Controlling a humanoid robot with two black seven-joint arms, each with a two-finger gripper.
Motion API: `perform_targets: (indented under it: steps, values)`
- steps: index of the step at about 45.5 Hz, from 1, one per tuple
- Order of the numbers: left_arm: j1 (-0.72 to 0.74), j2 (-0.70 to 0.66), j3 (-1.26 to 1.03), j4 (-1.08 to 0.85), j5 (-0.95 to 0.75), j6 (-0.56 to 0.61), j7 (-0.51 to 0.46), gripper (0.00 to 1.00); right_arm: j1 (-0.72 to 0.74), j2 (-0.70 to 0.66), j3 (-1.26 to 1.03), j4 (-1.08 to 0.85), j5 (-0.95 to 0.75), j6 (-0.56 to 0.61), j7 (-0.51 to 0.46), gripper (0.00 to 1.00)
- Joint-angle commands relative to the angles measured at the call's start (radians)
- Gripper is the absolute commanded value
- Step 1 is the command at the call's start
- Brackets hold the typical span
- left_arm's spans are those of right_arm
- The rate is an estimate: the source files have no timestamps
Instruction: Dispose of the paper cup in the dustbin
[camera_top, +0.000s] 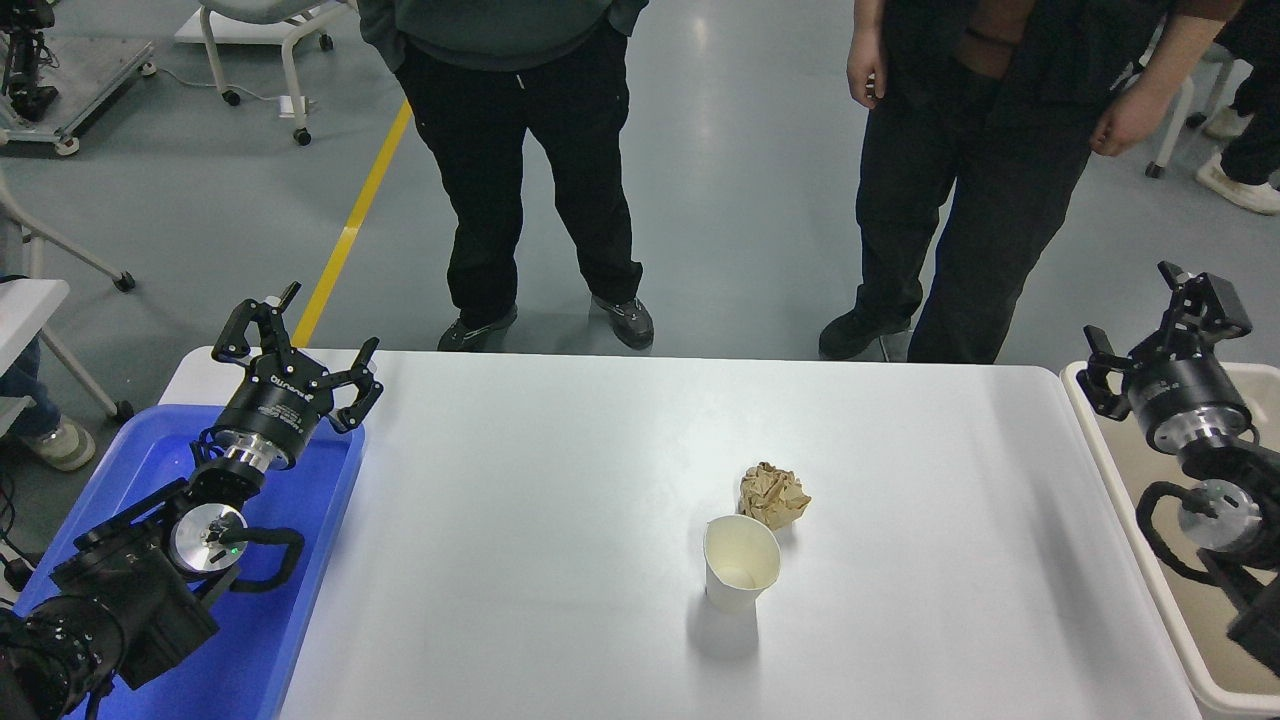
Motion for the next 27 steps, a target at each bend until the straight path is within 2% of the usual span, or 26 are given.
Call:
perform_targets:
  steps: [1,8,18,22,27]
  values:
    - [0.000,0.000,0.001,-0.001,0.000,0.000,0.000,1.00,0.133,-0.122,-0.299,0.010,-0.004,0.006,-0.001,0.99]
    - [0.000,0.000,-0.001,-0.001,0.000,0.000,0.000,1.00,0.281,-0.145,-0.588,0.016,-0.018,0.013,-0.003,0.99]
    - [0.000,0.000,0.001,-0.001,0.000,0.000,0.000,1.00,0.527,-0.169,-0.916,0.102,-0.046,0.098,-0.003,0.99]
    - [0.000,0.000,-0.001,-0.001,0.000,0.000,0.000,1.00,0.617,-0.186,-0.982,0.194,-0.107,0.119,-0.003,1.00]
    - [0.000,0.000,0.001,-0.001,0.000,0.000,0.000,1.00,0.705,-0.188,-1.016,0.290,-0.262,0.133,-0.003,0.99]
